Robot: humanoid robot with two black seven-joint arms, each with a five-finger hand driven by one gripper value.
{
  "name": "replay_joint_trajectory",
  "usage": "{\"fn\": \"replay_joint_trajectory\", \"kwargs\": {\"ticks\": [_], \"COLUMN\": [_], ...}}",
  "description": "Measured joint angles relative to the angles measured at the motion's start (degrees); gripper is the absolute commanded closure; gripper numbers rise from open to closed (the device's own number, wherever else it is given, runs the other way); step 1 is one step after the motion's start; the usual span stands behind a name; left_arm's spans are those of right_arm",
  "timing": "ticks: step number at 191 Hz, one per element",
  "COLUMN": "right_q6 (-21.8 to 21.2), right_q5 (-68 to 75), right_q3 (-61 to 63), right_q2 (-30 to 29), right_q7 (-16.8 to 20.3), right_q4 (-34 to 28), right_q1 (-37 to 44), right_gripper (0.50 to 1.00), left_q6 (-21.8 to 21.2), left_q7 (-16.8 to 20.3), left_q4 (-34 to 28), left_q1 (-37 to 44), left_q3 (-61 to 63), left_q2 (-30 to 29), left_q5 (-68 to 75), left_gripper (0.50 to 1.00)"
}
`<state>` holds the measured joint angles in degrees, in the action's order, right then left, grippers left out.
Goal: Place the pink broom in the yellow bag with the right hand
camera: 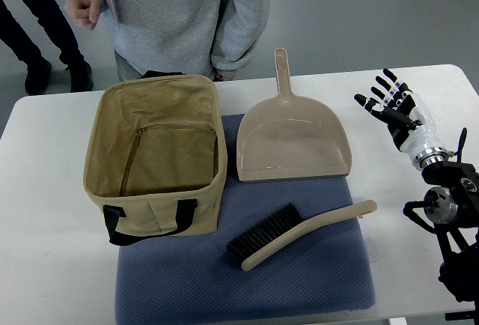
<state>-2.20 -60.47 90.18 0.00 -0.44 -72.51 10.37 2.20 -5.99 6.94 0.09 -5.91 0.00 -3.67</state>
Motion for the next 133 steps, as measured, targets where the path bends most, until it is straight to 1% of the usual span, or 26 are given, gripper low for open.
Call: {"fn": "replay_joint_trajectory", "kwargs": {"ticks": [133], "right_q6": [-0.1], "right_q5": [0.0], "right_q3": [0.0], "right_q2": [0.0], "right_q7": [0.0], "right_q4": [0.0], "right_q1": [0.2], "right_gripper": [0.572], "left_q6": [0.0], "left_q7": [0.0], "left_q4": [-0.1], "left_q1": [0.0], "left_q3": [-0.2], "left_q2": [0.0], "left_q5": [0.0], "left_gripper": [0.5]}}
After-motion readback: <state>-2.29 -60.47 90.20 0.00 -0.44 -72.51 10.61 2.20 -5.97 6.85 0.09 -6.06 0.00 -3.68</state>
